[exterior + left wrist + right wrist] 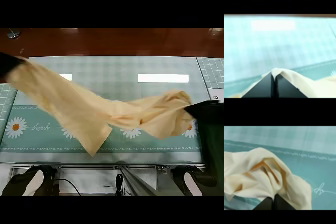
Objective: Fold the shirts.
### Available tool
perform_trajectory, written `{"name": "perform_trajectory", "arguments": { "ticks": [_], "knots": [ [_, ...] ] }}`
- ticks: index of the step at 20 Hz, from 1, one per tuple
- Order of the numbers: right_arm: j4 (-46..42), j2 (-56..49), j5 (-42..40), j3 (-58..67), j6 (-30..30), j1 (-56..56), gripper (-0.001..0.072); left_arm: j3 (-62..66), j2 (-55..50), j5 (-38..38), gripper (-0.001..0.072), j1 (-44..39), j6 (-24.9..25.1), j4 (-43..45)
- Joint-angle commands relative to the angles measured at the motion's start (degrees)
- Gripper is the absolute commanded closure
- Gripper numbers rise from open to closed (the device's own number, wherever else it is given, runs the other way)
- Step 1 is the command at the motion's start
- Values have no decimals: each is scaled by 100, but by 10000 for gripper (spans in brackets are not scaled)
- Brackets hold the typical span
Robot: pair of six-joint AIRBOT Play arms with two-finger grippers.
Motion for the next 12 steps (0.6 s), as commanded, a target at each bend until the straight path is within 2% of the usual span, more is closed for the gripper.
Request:
{"name": "perform_trajectory", "arguments": {
  "ticks": [1, 4, 7, 8, 9, 10, 11, 12],
  "knots": [
    [57, -481, -2063, -1482, 17, -2, 694, -1845, -452, 1392, 679, -498, 334, -227],
    [37, -1821, -3355, -1281, 111, -101, 695, -2033, -1307, 2726, 679, -1226, 345, -229],
    [866, -3397, -3449, -470, 9, -426, 694, -1759, -2133, 4041, 679, -1910, 339, -229],
    [1121, -3877, -3335, -140, -9, -538, 694, -1628, -2354, 4260, 677, -2065, 337, -229],
    [1357, -4273, -3163, 155, -11, -640, 694, -1467, -2553, 4354, 646, -2170, 337, -229],
    [1600, -4631, -2885, 457, -11, -765, 692, -1311, -2699, 4358, 465, -2214, 334, -229],
    [1799, -4885, -2618, 708, -37, -887, 590, -1150, -2804, 4295, 66, -2205, 306, -221],
    [1956, -5073, -2253, 957, -221, -1032, 268, -999, -2841, 4070, -1, -2107, 297, -173]
  ]
}}
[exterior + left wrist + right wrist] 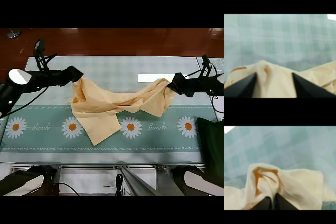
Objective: Fold the shirts.
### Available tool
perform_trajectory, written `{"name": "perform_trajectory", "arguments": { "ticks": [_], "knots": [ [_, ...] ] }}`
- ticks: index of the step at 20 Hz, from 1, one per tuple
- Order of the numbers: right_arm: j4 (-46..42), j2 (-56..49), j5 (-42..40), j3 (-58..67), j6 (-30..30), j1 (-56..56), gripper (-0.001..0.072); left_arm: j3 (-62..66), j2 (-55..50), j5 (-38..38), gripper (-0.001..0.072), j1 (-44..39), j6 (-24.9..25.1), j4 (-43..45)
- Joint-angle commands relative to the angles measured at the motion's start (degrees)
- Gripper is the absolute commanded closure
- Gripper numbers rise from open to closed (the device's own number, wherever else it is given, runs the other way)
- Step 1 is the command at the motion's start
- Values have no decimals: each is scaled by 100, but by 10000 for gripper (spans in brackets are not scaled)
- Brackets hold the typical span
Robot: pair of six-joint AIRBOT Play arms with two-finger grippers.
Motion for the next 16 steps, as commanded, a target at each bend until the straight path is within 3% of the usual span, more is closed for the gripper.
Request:
{"name": "perform_trajectory", "arguments": {
  "ticks": [1, 3, 5, 8, 11, 16],
  "knots": [
    [669, -955, 970, 887, -514, -463, 88, 494, -378, -170, -1, 50, -20, 260],
    [295, -905, 1622, 1178, -975, -896, 89, 793, -380, -1493, 1, 595, -33, 892],
    [-584, -780, 2094, 1154, -1051, -1290, 90, 708, -387, -2830, 2, 1270, -273, 1311],
    [-1290, -610, 2264, 308, -868, -1519, 91, -214, -358, -3823, 3, 2074, -542, 1381],
    [-407, -549, 1928, -839, -1434, -1338, 91, -1390, -302, -3735, 3, 2286, -280, 765],
    [-11, -551, 1198, -1222, -1598, -756, 91, -2214, -323, -2461, 3, 1895, 275, -699]
  ]
}}
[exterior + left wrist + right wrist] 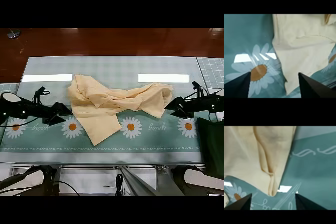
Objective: Fold the shirts.
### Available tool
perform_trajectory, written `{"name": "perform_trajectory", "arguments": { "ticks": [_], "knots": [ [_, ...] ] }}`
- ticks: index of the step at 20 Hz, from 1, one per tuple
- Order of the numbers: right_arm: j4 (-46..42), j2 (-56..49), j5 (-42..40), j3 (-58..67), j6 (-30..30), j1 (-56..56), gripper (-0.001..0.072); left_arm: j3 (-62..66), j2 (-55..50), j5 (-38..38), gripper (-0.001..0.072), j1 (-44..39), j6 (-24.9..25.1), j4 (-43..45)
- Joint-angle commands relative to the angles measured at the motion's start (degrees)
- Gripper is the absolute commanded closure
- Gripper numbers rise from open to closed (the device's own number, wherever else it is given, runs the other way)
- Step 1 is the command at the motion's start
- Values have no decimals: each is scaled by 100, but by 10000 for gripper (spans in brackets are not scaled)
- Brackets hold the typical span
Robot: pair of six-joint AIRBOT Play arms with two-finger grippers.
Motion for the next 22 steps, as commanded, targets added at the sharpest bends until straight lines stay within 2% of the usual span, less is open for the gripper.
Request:
{"name": "perform_trajectory", "arguments": {
  "ticks": [1, 6, 12, 13, 14, 15, 22],
  "knots": [
    [308, 11, -422, -249, -157, 337, 91, -457, -11, 800, 3, -304, 479, -1036],
    [525, 11, -553, -249, -157, 551, 91, -428, -79, 2308, 3, -1338, 535, -1515],
    [608, 13, -719, -221, -153, 546, 91, -9, -673, 2439, 9, -1884, 533, -1563],
    [608, 11, -717, -221, -153, 546, 91, 72, -743, 2406, 176, -1884, 483, -1582],
    [605, 11, -723, -221, -153, 546, 91, 149, -778, 2312, 570, -1875, 472, -1585],
    [608, 13, -748, -221, -153, 546, 91, 223, -782, 2262, 679, -1875, 516, -1585],
    [876, -24, -1320, -219, -153, 595, 91, 520, -782, 2041, 679, -1875, 514, -1587]
  ]
}}
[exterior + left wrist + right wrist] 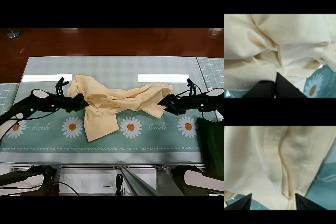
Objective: Fold the shirts.
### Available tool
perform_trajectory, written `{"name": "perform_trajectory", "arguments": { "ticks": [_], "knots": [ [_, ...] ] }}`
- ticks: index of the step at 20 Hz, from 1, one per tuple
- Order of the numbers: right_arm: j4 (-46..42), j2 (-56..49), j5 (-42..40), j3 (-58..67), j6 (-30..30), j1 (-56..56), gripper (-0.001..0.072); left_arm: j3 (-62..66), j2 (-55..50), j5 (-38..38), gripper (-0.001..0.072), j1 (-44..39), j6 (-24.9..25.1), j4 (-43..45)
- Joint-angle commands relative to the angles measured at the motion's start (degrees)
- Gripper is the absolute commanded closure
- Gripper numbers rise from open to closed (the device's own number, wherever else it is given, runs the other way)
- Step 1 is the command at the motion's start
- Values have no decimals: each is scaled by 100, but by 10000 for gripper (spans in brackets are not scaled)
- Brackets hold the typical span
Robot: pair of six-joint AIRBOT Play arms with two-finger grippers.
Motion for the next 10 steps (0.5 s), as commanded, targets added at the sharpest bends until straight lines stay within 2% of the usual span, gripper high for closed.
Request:
{"name": "perform_trajectory", "arguments": {
  "ticks": [1, 5, 6, 7, 8, 10],
  "knots": [
    [219, -85, -299, 17, -13, 20, 91, 85, -15, -118, 679, -7, 0, -17],
    [479, -535, -160, 142, -76, 170, 102, 85, -15, -160, 679, -7, 0, -20],
    [479, -634, -33, 251, -120, 293, 261, 92, -11, -203, 679, -7, 0, -20],
    [476, -667, 140, 426, -168, 369, 588, 140, 7, -293, 679, 24, 4, -17],
    [496, -649, 319, 680, -225, 385, 694, 249, 35, -422, 679, 94, 4, -20],
    [463, -645, 951, 1582, -144, 356, 695, 684, 181, -732, 679, 328, 4, -20]
  ]
}}
